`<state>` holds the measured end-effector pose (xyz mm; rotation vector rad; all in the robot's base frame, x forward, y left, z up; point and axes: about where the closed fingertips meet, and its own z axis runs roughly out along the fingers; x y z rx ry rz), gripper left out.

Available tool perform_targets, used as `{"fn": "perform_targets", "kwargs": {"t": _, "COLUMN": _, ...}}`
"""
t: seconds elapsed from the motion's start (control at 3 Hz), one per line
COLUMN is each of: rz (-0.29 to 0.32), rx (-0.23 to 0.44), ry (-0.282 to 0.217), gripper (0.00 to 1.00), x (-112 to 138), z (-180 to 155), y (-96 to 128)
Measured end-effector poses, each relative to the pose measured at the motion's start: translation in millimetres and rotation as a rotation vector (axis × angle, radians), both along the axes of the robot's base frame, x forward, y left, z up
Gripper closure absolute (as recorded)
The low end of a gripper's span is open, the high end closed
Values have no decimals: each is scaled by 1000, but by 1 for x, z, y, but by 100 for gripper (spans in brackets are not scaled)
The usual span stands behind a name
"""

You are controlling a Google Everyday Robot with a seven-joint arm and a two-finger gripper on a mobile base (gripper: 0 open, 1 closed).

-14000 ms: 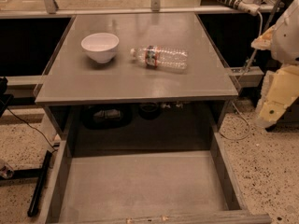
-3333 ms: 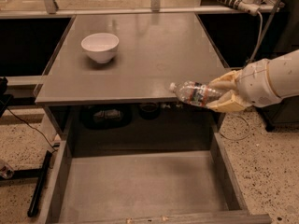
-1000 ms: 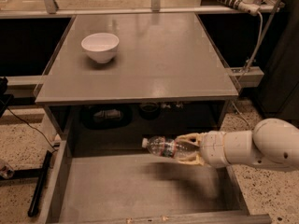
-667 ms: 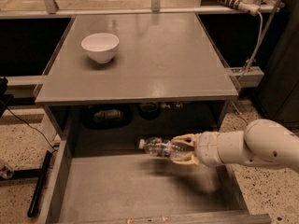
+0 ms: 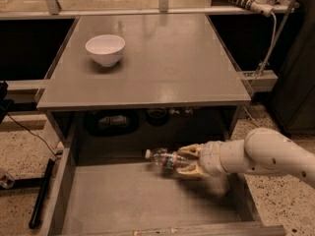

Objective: Place water bottle into top drawer

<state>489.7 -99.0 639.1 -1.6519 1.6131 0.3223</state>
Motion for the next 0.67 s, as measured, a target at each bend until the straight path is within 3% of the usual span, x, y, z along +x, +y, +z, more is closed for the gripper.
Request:
{"fn": "perform_targets", "kwargs": {"t": 0.33, "rz": -34, "rx": -7, "ry": 18, "gripper": 100, "x": 1, "z": -7, "y": -1}}
{"fn": "perform_targets", "kwargs": {"t": 0.67, "rz": -36, "rx": -7, "ry": 19, "gripper": 82, "x": 1, "z": -7, "y": -1}}
